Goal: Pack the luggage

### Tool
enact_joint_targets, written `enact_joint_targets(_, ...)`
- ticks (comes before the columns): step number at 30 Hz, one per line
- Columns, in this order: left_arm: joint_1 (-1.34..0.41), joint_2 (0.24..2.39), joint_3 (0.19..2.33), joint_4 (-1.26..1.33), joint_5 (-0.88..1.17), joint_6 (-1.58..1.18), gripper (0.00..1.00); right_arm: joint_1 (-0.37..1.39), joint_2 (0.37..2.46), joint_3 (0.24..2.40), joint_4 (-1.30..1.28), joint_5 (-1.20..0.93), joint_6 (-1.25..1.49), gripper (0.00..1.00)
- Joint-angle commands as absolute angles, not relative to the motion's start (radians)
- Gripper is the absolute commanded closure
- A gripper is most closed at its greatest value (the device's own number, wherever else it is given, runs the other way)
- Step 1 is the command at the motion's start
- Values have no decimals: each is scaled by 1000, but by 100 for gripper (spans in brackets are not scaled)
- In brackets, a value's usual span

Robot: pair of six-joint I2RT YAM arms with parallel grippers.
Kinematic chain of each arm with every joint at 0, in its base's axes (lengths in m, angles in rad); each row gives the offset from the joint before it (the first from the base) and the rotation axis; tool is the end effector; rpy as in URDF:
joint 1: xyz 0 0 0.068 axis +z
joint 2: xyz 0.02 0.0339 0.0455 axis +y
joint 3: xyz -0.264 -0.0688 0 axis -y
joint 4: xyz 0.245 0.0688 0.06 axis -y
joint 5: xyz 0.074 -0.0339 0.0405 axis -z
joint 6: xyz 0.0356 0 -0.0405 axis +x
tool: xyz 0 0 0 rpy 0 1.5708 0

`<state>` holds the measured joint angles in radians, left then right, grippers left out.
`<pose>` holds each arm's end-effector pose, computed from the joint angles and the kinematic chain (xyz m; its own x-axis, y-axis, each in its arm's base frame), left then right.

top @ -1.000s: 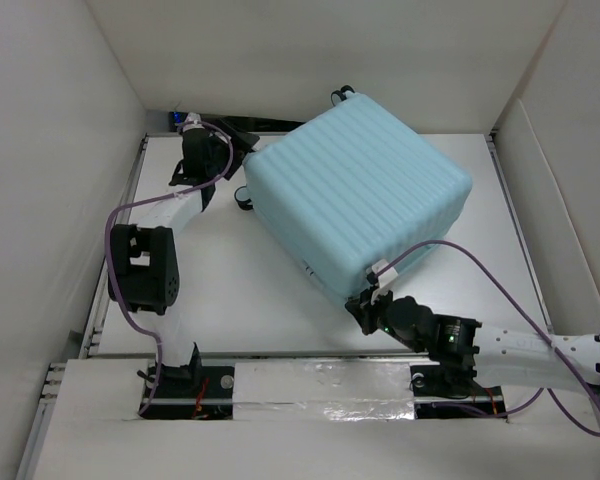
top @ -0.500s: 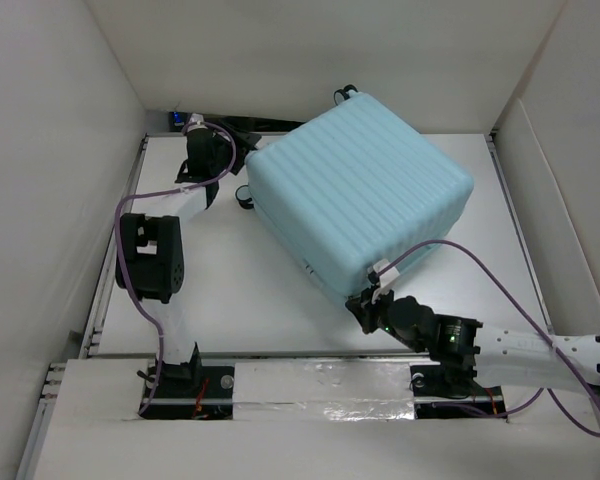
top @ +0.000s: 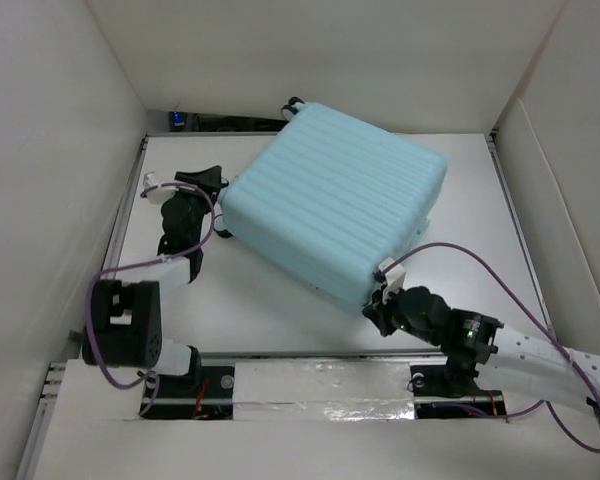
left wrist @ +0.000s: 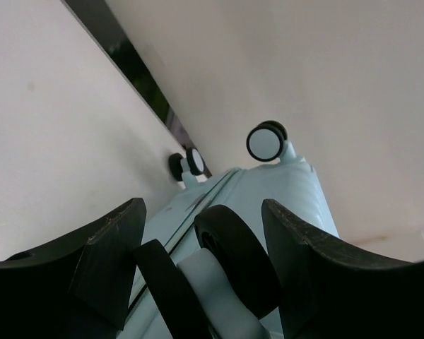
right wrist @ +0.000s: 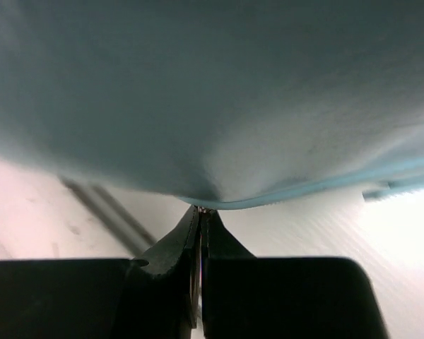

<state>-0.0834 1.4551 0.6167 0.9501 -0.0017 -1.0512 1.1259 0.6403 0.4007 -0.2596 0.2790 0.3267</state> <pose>0.3058 -0.0255 0.2459 -0.0157 -0.8697 -0.4933 0.1369 0.4868 -0.8627 0.0758 0.1362 0.2196 -0.4402 -0.2065 -0.8738 -0.6572 0.7372 0.1569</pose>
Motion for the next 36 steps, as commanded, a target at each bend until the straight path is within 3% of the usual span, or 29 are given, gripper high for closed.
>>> enact_joint_targets(1,-173,1274,393,1028,77,-960,100,958,614,580,22,299,238,100)
enact_joint_targets(6,-182,980,224,912,113,-943,100,708,620,621,18,140,238,100)
enact_joint_targets(9,-183,820,228,774,109,-931,100,712,649,522,133,13,290,100)
enact_joint_targets(11,-183,766,262,709,84,-907,100,831,730,459,288,6,333,100)
enact_joint_targets(13,-183,727,331,643,63,-893,100,1014,785,406,378,120,348,100)
enact_joint_targets(17,-183,744,353,675,80,-922,100,1182,824,460,327,398,324,100)
enact_joint_targets(24,-183,759,308,700,132,-943,100,1192,711,568,256,664,236,100)
enact_joint_targets(27,-183,764,316,680,112,-931,100,1145,690,625,359,505,56,100)
enact_joint_targets(31,-102,827,324,737,74,-954,100,1106,729,739,246,32,-44,100)
enact_joint_targets(36,-75,978,411,814,120,-980,100,1062,784,701,238,-303,57,100)
